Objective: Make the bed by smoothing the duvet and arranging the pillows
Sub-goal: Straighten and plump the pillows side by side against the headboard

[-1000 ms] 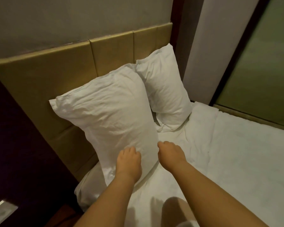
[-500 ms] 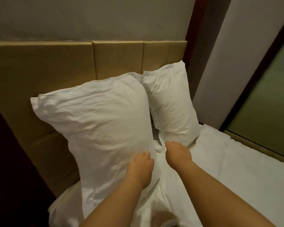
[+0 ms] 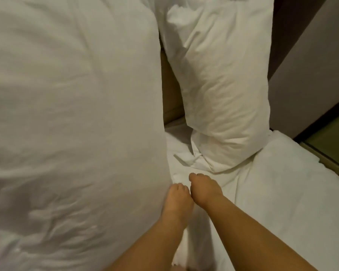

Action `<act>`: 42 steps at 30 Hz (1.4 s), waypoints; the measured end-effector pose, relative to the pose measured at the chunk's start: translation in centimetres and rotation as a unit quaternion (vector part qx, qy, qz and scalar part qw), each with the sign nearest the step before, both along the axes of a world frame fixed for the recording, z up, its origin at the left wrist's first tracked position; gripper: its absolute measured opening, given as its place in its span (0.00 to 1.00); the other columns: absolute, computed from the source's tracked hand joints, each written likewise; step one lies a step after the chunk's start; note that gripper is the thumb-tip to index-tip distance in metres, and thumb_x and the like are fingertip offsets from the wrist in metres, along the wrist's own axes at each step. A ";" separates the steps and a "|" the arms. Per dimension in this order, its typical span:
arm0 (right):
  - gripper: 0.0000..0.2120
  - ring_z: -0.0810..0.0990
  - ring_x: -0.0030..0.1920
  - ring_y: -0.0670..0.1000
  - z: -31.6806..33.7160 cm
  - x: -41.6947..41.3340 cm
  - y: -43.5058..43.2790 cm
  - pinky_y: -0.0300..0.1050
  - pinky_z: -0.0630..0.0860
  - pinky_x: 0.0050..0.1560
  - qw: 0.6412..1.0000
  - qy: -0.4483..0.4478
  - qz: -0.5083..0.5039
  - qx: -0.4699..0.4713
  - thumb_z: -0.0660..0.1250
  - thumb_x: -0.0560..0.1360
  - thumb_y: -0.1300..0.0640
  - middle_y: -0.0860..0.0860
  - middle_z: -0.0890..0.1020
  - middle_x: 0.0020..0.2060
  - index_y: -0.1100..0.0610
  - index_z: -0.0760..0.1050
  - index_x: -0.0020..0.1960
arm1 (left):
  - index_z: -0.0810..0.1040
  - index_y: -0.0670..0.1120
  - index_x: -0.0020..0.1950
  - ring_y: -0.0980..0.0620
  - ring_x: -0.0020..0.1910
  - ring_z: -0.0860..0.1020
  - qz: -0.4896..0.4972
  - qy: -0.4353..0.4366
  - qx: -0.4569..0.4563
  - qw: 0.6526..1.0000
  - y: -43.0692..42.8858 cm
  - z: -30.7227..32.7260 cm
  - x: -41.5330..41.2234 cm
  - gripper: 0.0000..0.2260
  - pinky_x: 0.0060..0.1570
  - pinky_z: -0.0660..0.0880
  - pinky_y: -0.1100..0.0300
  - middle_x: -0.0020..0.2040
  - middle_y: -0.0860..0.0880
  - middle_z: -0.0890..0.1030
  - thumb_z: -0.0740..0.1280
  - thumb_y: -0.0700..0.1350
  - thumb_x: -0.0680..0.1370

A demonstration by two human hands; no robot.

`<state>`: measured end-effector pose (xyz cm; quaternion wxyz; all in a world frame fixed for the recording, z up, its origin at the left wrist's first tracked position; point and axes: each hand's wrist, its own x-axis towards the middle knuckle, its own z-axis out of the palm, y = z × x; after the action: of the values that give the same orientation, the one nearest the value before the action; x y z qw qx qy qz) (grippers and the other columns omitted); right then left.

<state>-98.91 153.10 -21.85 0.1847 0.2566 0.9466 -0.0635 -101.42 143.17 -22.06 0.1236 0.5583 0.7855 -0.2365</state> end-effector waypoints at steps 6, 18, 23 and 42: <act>0.05 0.70 0.37 0.55 -21.9 -6.0 8.7 0.54 0.72 0.48 0.998 0.034 0.048 -0.011 0.61 0.75 0.44 0.52 0.80 0.47 0.43 0.67 0.46 | 0.68 0.41 0.70 0.47 0.68 0.71 0.081 0.007 -0.016 0.997 3.9 1.2 -1.7 0.15 0.42 0.64 0.68 0.68 0.45 0.72 0.54 0.40 0.84; 0.24 0.77 0.61 0.54 -13.7 -8.5 2.3 0.52 0.75 0.59 0.971 0.128 0.030 -0.198 0.63 0.75 0.51 0.51 0.75 0.63 0.49 0.64 0.70 | 0.39 0.42 0.79 0.45 0.70 0.69 0.329 -0.022 0.000 0.944 4.7 -3.1 -6.1 0.31 0.65 0.70 0.61 0.76 0.42 0.61 0.56 0.44 0.84; 0.32 0.61 0.75 0.53 -14.2 -9.9 3.5 0.48 0.60 0.73 0.959 0.110 0.058 -0.254 0.61 0.79 0.52 0.50 0.59 0.77 0.51 0.49 0.79 | 0.41 0.43 0.80 0.43 0.72 0.66 0.415 -0.076 0.027 0.906 4.9 -4.5 -8.7 0.31 0.68 0.64 0.53 0.75 0.40 0.64 0.56 0.45 0.83; 0.04 0.77 0.47 0.53 -14.5 -5.8 3.0 0.46 0.74 0.46 0.953 0.191 -0.018 -0.233 0.61 0.76 0.57 0.51 0.78 0.47 0.56 0.70 0.50 | 0.76 0.45 0.64 0.50 0.61 0.78 0.279 0.029 -0.040 0.959 7.0 -8.1 -8.1 0.13 0.56 0.74 0.56 0.62 0.49 0.78 0.59 0.41 0.82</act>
<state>-104.70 156.14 -36.36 0.0539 0.2070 0.9183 -0.3331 -109.50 150.14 -30.16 0.1837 0.3044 0.9033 -0.2402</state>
